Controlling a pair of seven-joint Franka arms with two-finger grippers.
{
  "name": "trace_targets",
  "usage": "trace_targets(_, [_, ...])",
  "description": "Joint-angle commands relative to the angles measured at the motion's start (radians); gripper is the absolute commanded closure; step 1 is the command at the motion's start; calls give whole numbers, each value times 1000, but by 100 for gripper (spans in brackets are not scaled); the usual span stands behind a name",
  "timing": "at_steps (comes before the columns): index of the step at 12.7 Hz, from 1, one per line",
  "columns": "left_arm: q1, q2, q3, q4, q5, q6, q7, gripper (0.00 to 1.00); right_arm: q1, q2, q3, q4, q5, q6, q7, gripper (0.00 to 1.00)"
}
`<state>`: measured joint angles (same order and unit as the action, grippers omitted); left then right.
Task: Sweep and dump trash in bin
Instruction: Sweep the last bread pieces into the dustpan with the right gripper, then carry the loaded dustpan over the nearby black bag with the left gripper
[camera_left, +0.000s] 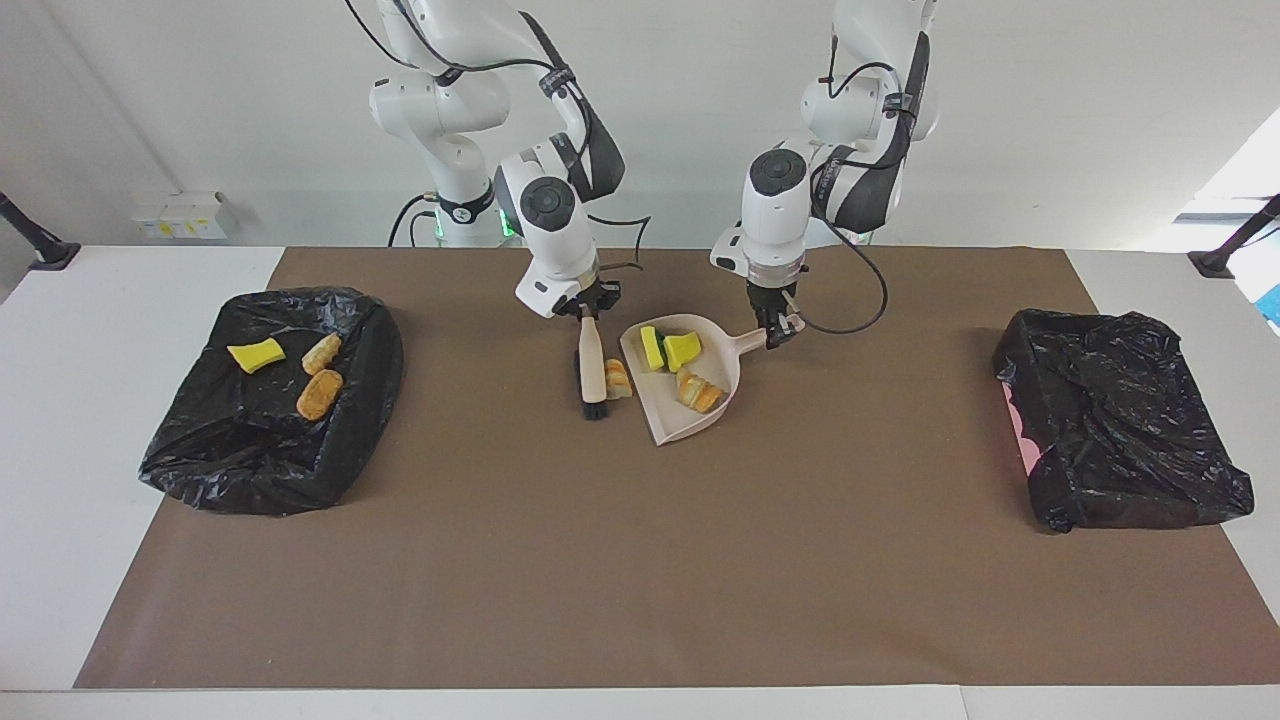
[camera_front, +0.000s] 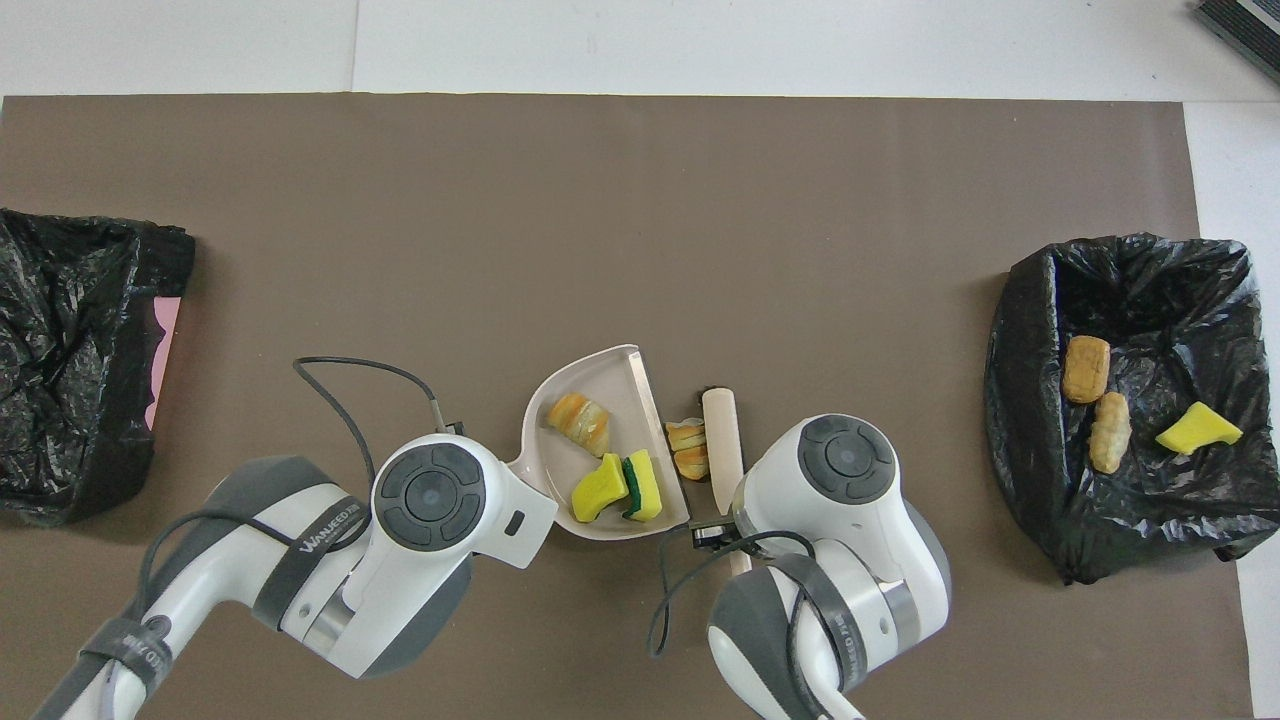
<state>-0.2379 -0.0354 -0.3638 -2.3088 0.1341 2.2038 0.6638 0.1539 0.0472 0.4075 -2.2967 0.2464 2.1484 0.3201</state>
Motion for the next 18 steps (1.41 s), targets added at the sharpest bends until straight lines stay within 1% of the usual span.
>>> trace_targets(1, [-18,0,14,-7,-8,14,8,100,29,29,4,17,118,28,-79,100])
trace_targets(2, [-18,0,14,-7,-8,16,7,100,41,31,4,31,228,28,-137,100])
trace_targets(3, [-18,0,16,-7,-8,17,8,100,42,36,2,40,288,30,-183,100])
trace_targets(5, [-17,0,16,-8,-8,16,11,100,29,40,-1,66,292,10,-196,100])
trace_targets(7, [-9,2,17,-6,-8,17,80,100,-6,37,-10,75,280,-2,-194,100])
trace_targets(9, [0,11,20,8,-8,13,140,100,-62,30,-10,89,228,-21,-191,100])
trace_targets(10, [3,17,23,15,-10,13,170,100,-69,29,-12,121,176,-69,-185,100])
trace_targets(11, [0,11,64,22,-8,13,203,100,-92,29,-15,155,116,-132,-185,100])
trace_targets(13, [0,-9,109,26,-10,2,287,100,-129,29,-15,213,29,-233,-185,100])
trace_targets(15, [-8,-46,210,35,-14,-18,411,100,-136,29,-15,262,-73,-318,-182,100])
trace_targets(16, [-9,-72,259,40,-42,-32,480,100,-128,23,-10,257,-94,-323,-159,100])
trace_targets(18, [-11,-119,365,42,-60,-45,638,100,-106,7,-1,238,-95,-297,-67,100])
